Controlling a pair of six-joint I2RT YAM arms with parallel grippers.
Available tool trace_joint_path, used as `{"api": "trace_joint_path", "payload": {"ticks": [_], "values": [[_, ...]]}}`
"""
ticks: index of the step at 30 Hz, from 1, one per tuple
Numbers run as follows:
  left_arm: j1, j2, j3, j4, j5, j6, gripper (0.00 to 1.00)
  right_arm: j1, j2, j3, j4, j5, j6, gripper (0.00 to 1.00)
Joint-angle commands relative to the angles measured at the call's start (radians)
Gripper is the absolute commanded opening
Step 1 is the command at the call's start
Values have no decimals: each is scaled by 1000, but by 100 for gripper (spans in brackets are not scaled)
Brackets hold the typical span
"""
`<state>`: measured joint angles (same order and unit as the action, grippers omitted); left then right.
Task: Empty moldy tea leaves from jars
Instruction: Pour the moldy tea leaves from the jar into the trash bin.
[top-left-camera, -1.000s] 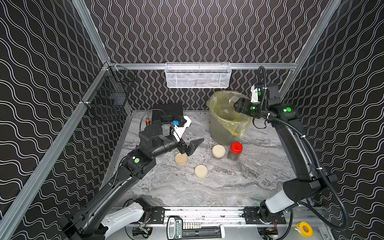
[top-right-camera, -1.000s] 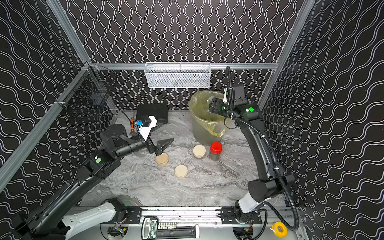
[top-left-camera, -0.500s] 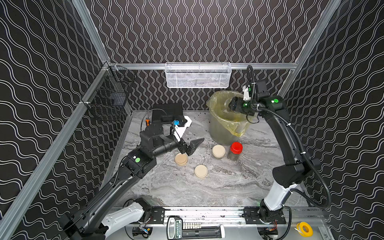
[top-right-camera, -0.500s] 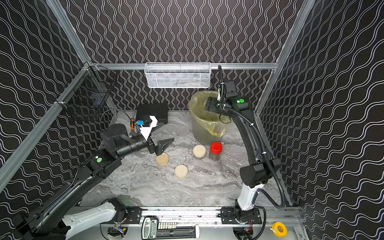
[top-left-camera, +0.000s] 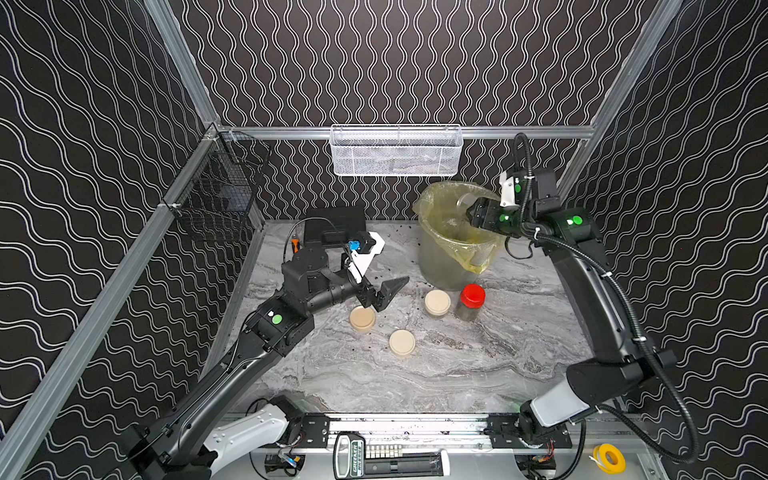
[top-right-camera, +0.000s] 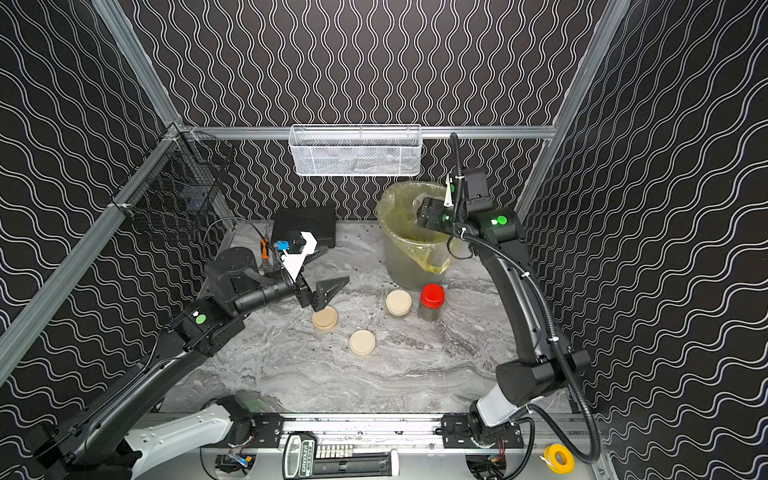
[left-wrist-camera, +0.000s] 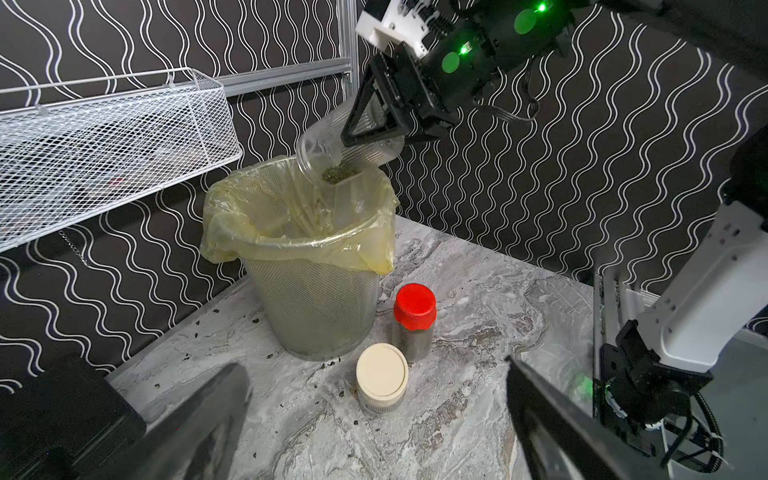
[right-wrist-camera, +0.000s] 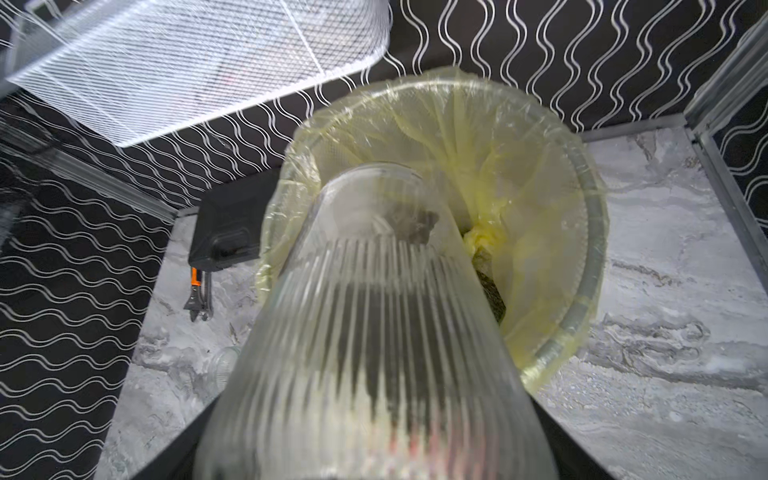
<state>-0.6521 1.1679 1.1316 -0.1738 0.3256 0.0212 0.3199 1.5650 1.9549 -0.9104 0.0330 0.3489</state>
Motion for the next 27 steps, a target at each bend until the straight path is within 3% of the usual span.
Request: {"api": "trace_joint_path", "payload": {"ticks": [1,4,8,11,23,27], "values": [[0,7,-3,30,-2,-1,99,2,-22,-25,129,13,1,13],[0,7,-3,29,-2,-1,99,2,37,20,61,34,-22,13],[-3,7,-4,27,-10,5,99,2,187,199,-126,17,-62,15],[-2,8,-2,26,-7,5,99,2,223,258,-152,38,-60,15],[-4,10,0,25,3,6,99,9,113,158,-46,49,-36,12],[-5,7,-3,27,-1,6,99,13,-14,-5,121,85,-43,8]]}}
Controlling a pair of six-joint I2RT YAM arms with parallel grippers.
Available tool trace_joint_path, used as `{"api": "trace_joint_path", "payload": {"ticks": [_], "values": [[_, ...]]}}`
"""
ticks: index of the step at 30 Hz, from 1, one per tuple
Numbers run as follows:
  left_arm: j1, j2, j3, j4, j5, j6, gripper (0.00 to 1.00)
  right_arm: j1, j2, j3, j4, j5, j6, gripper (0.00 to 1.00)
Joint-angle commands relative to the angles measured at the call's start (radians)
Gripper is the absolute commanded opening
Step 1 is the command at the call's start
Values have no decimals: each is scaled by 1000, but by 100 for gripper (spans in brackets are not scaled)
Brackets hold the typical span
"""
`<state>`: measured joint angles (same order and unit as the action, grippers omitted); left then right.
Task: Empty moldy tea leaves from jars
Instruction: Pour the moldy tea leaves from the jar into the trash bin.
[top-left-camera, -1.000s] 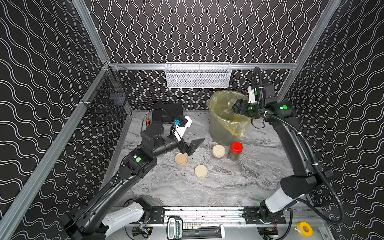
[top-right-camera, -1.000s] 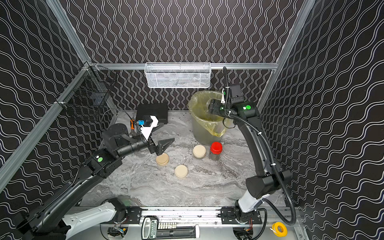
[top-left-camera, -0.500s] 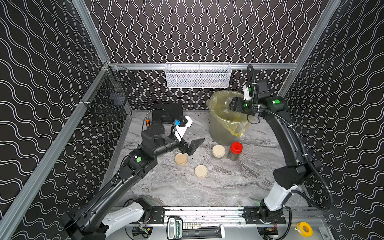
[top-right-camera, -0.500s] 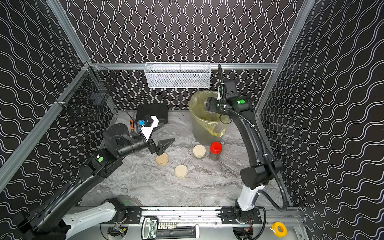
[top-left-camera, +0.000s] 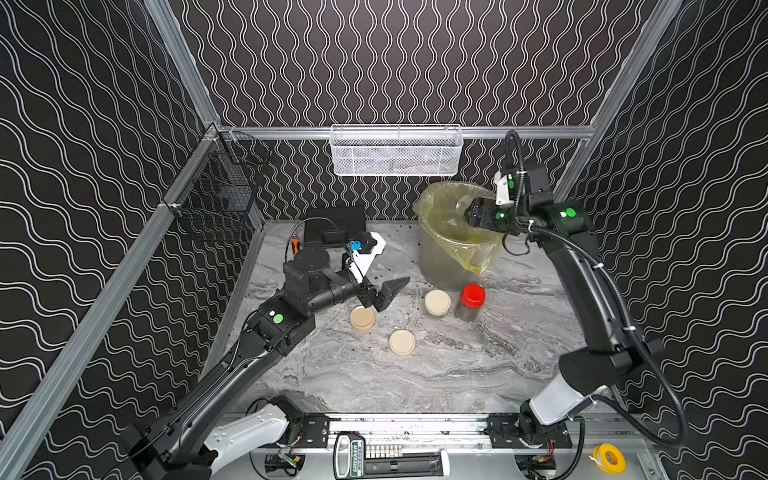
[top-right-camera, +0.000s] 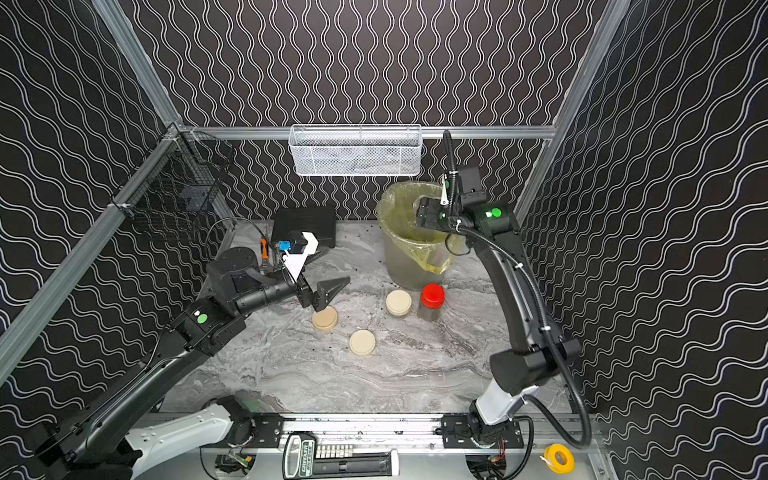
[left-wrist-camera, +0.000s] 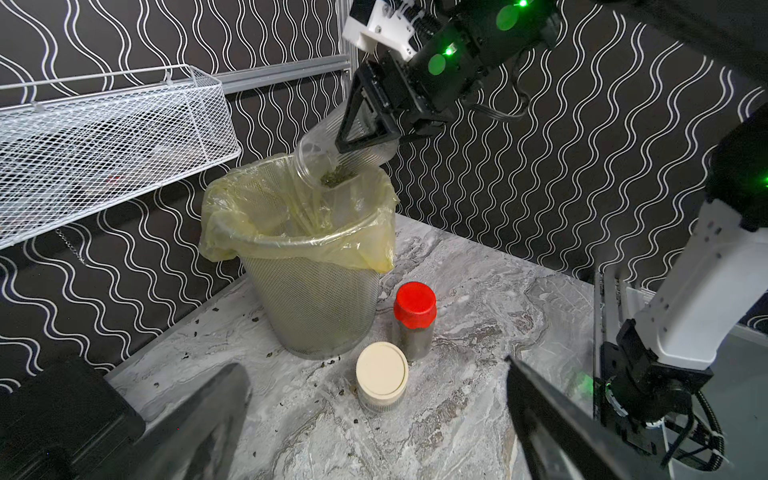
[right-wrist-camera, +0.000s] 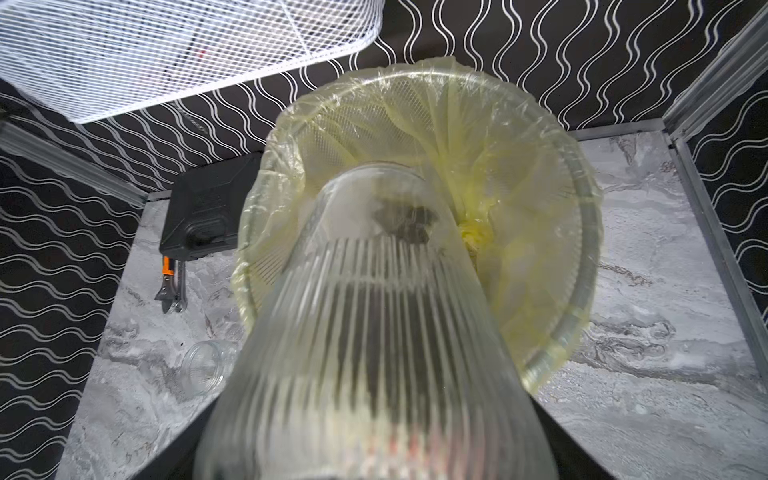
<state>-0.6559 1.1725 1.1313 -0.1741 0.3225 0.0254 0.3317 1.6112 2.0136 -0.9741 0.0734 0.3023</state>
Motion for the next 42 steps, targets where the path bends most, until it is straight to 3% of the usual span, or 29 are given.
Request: {"api": "trace_joint_path", "payload": {"ticks": [1,5,9,15,22,33,36,42], "values": [[-1,3,-2,27,3,2,99,3,-70,-82,196,58,-2,7],[-2,5,0,25,3,1,99,1,96,120,-62,111,-85,13],[-3,5,-2,27,2,-1,99,2,322,414,-335,145,-110,5],[-6,9,0,22,-5,4,99,12,184,213,-123,109,-109,4],[-7,9,1,21,-5,3,99,18,159,206,-124,122,-93,4],[-8,8,0,22,-6,4,99,27,-48,-22,132,99,-75,4],[-9,7,1,19,-5,5,99,27,31,31,50,66,-106,6],[-10,4,1,18,-8,6,99,29,358,406,-288,101,-128,7]]}}
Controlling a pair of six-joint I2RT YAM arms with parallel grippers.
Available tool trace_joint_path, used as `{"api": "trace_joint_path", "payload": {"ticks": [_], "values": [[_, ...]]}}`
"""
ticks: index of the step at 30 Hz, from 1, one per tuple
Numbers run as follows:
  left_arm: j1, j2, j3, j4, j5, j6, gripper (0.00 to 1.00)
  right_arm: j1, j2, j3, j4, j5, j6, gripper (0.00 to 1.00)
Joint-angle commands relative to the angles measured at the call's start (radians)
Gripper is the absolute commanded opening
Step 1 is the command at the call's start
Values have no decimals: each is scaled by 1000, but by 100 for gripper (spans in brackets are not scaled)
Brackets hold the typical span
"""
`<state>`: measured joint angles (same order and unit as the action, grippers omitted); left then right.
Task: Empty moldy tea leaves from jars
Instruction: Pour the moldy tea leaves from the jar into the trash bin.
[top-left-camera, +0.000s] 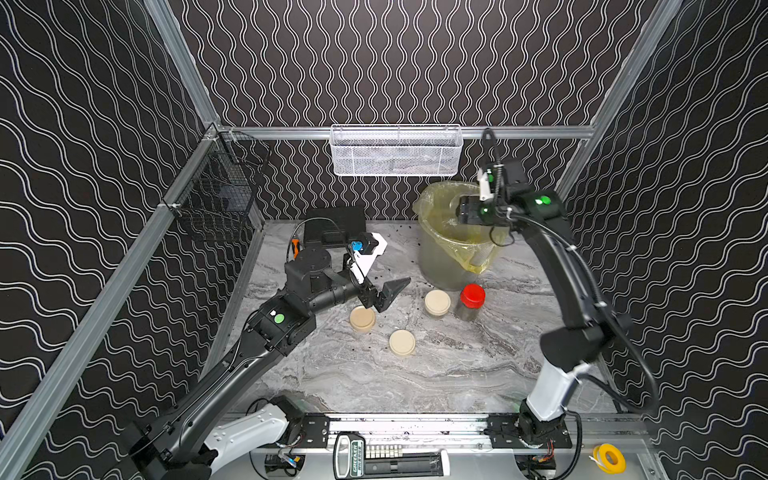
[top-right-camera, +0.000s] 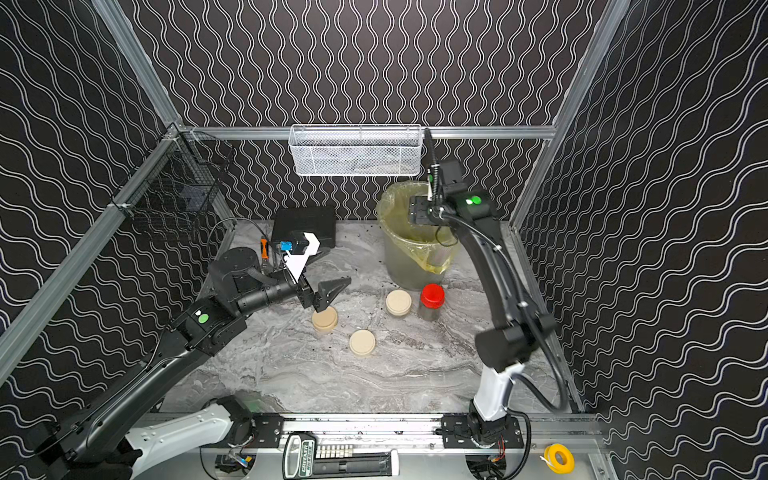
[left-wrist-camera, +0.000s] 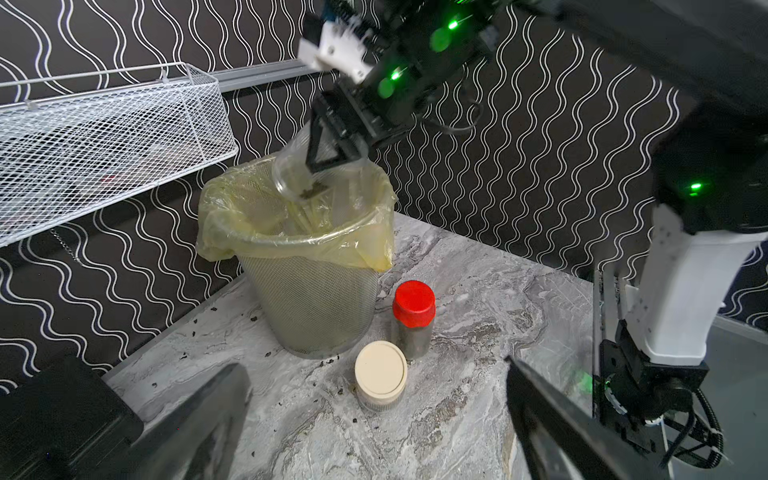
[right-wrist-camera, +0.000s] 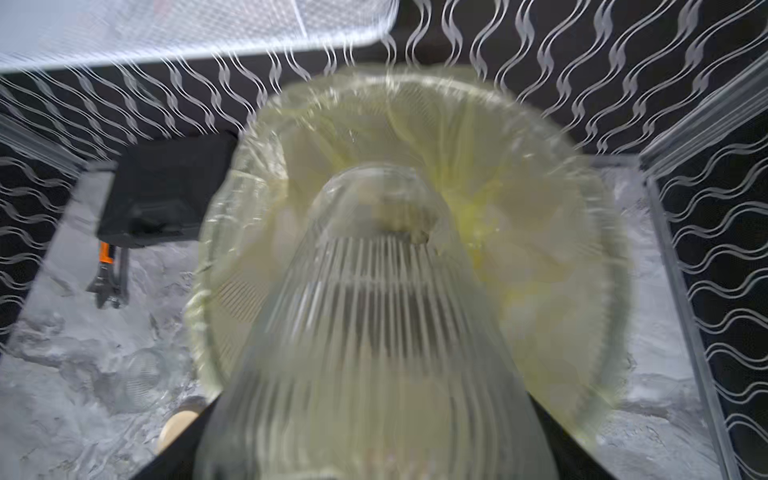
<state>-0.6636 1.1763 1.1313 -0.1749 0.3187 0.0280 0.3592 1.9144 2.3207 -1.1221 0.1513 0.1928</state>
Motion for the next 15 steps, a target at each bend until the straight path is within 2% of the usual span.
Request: {"api": "trace_joint_path", "payload": {"ticks": [1,5,11,15], "values": [[-3,3,3,16,-4,4,99,2,58,112,-134,25,-18,7],[-3,-1,2,16,-6,6,99,3,-39,-12,1,11,-29,7],[-4,0,4,17,-3,4,99,3,-23,19,-49,75,-30,7],[-5,-1,2,17,-7,6,99,18,-90,-69,35,159,-29,7]]}}
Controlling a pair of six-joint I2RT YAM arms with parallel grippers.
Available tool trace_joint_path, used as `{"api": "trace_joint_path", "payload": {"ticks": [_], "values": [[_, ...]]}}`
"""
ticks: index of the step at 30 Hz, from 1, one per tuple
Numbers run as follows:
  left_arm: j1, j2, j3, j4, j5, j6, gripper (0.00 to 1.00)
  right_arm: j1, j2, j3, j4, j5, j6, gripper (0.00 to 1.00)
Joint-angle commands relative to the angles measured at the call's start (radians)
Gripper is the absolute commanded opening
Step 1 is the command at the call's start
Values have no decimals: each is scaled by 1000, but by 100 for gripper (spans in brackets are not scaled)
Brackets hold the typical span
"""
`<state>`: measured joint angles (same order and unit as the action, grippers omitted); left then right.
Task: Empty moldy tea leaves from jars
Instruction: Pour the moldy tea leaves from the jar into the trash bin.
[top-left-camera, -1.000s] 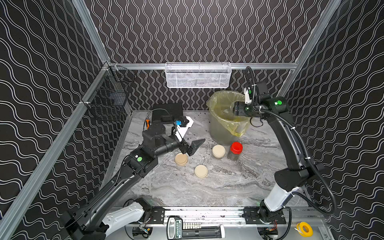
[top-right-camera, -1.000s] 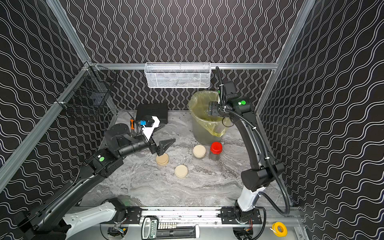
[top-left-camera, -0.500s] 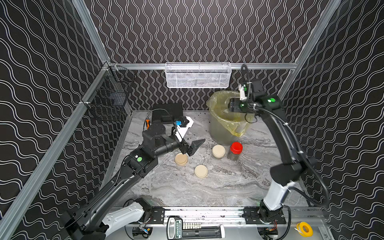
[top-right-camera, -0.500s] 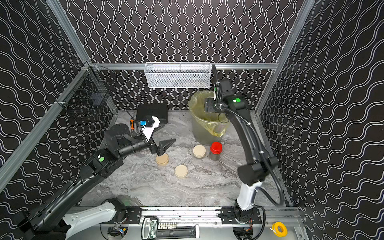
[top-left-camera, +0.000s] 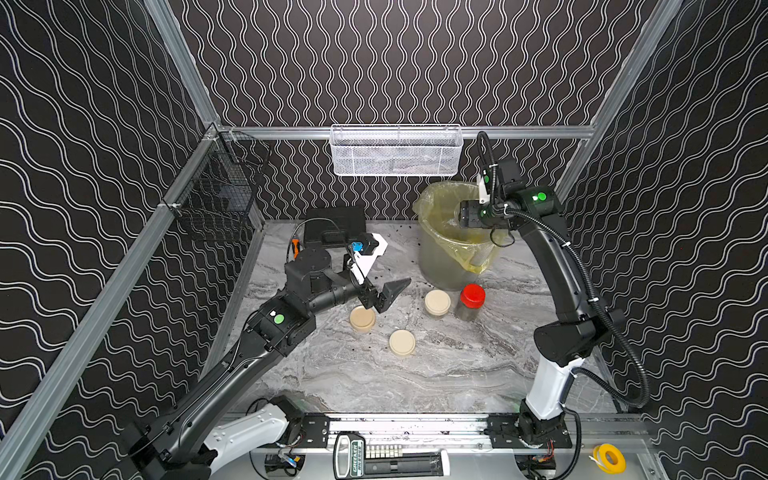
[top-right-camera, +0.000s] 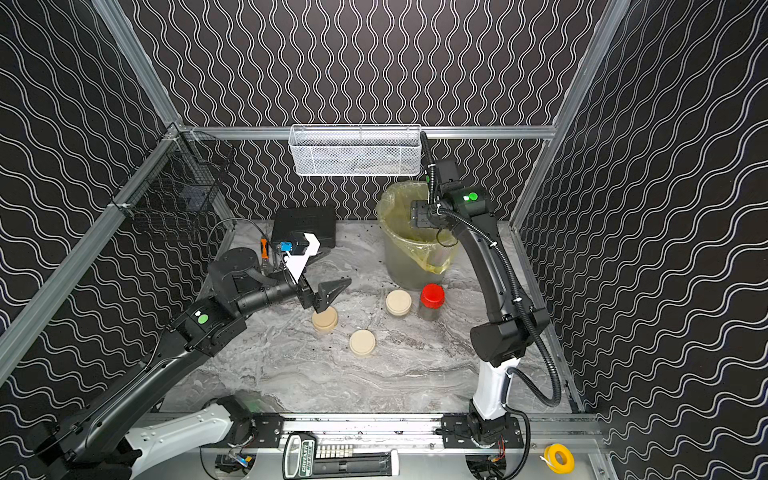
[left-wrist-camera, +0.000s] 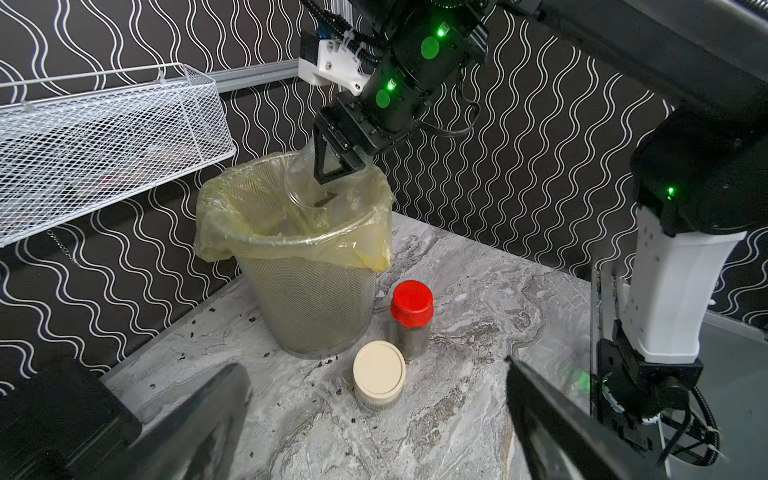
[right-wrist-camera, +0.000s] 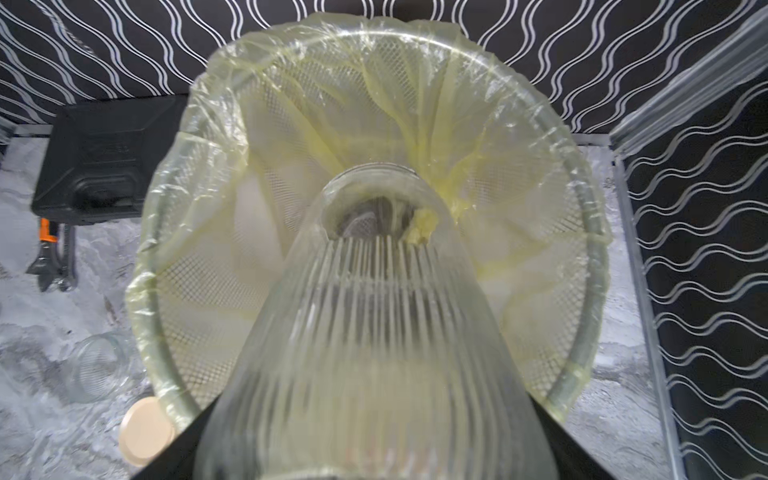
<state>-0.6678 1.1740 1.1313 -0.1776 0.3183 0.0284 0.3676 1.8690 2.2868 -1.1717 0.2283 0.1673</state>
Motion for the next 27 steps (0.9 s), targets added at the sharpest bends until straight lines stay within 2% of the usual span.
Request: {"api": "trace_joint_path", "payload": {"ticks": [1,4,7,10,14,17,19,21,24,27], "values": [[-1,1,1,20,-7,5,99,13,-76,-75,128,90,11,6],[0,5,5,19,-6,5,99,12,-151,-206,258,-21,57,4],[-1,7,6,16,-7,4,99,8,-163,-292,320,-91,119,2],[-4,1,7,15,-13,6,99,6,-145,-320,331,-122,237,3],[-4,1,8,12,-18,9,99,5,-174,-401,447,-201,406,7],[-9,2,7,7,-20,11,99,6,-148,-352,434,-195,437,7],[-12,1,8,6,-26,14,99,6,-99,-285,379,-184,398,6],[-15,1,9,2,-30,18,99,5,-41,-223,329,-261,219,8],[-19,0,9,2,-33,21,99,5,77,-52,144,-290,20,9],[-20,1,10,1,-32,20,99,5,131,22,55,-127,-61,8]]}}
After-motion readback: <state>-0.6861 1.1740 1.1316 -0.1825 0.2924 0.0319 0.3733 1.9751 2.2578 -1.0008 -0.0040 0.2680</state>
